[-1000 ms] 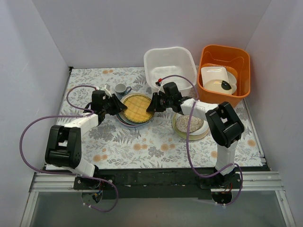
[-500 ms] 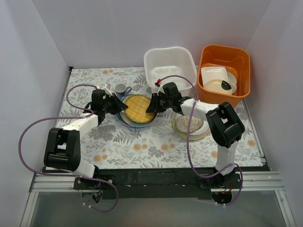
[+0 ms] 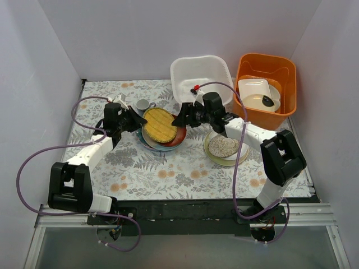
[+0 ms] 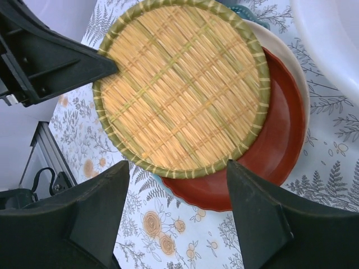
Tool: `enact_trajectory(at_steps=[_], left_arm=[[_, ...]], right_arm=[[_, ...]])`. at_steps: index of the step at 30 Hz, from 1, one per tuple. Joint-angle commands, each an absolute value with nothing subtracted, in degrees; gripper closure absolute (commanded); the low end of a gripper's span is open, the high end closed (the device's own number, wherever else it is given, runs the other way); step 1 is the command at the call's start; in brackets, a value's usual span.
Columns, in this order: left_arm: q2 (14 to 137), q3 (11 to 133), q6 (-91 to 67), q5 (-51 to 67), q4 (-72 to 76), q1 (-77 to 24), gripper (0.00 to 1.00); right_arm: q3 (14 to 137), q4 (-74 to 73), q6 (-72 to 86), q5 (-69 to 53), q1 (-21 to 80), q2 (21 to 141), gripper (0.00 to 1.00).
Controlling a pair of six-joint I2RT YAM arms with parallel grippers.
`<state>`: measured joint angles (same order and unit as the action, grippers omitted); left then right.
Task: Place the plates into the plastic bin on the countertop
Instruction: Pick up the plate at the center of the board.
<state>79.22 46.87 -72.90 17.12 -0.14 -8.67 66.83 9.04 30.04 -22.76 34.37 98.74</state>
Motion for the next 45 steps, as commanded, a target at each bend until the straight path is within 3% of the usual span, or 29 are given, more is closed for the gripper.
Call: enact_trajectory(at_steps=[1, 16, 21, 35, 45], left_arm=[[75.5, 49.2, -73.8, 18.2, 0.4, -7.8, 1.00], [70.5, 48.2, -77.9, 32.1, 7.6, -5.4, 1.00], [70.8, 47.7, -78.5, 36.1, 9.7, -5.4, 1.00], [71.4, 45.5, -80.1, 44.4, 15.3, -5.4, 1.00], [72.5, 44.0, -81.6, 46.1, 17.8, -5.4, 1.00]], right_arm=[[65.4, 11.7, 31.3, -25.7, 33.0, 99.4, 0.23], [60.4, 23.7, 40.1, -33.4, 31.6, 103.0, 0.25], [55.4, 36.3, 46.5, -36.3, 29.8, 101.5, 0.28], [49.3, 52.6, 54.1, -37.3, 28.9, 97.0, 0.34], [48.5, 58.8, 58.2, -40.3, 29.0, 98.0, 0.51]])
